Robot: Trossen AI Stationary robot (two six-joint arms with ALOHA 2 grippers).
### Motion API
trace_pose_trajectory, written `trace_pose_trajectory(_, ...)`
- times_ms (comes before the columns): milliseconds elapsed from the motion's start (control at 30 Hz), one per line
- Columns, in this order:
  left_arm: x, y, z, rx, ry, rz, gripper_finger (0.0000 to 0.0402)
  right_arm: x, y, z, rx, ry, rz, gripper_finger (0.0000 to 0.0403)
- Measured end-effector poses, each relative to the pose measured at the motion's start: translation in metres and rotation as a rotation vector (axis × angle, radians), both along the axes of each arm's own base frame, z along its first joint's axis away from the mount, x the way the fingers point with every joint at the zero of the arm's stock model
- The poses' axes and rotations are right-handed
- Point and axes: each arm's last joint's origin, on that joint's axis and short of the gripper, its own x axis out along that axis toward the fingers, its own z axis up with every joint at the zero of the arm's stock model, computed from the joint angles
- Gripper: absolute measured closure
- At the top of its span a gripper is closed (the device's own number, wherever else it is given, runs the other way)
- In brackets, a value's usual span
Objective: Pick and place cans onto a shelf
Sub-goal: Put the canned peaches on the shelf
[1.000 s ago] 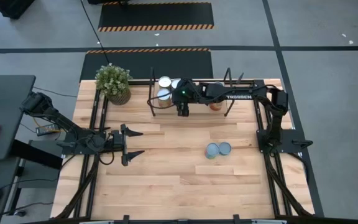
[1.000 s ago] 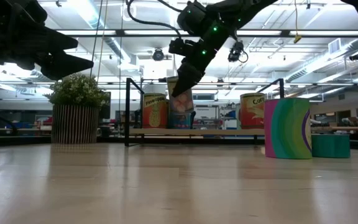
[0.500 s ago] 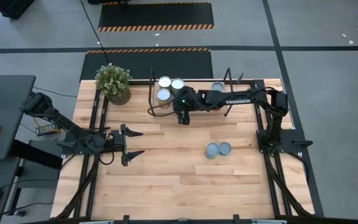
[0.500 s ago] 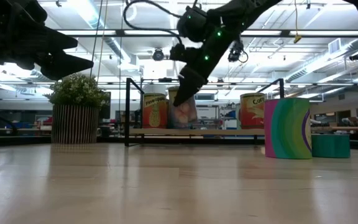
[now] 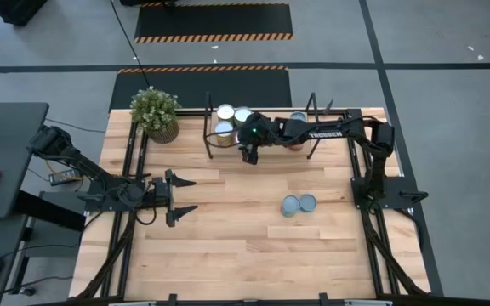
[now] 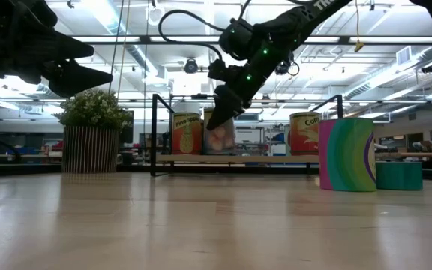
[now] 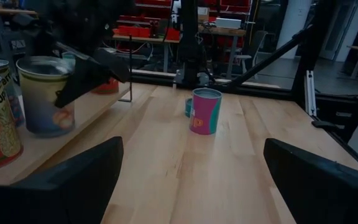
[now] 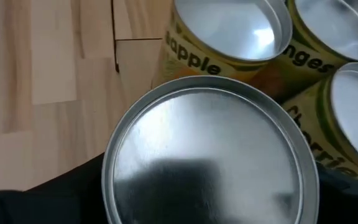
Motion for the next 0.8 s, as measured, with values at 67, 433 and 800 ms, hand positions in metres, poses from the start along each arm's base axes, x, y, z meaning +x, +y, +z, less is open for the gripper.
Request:
trace_pose_trajectory(67,0.0,0.0,0.0,0.0,0.0,0.0,0.0006,0.0,-0.001,0.0,0.001,-0.001,-0.002,0.005)
trace_pose_trajectory(433,0.0,-0.001,0.0,-0.008,-0.001,-0.027,0.0006,0.002,0.005,0.006,-0.141,0.048,-0.024,0.0024)
trace_pose_trajectory(800,0.0,-0.001,0.0,0.0,0.001,-0.027,0.0006,0.009,0.03,0.04,-0.266,0.128,0.035,0.0025)
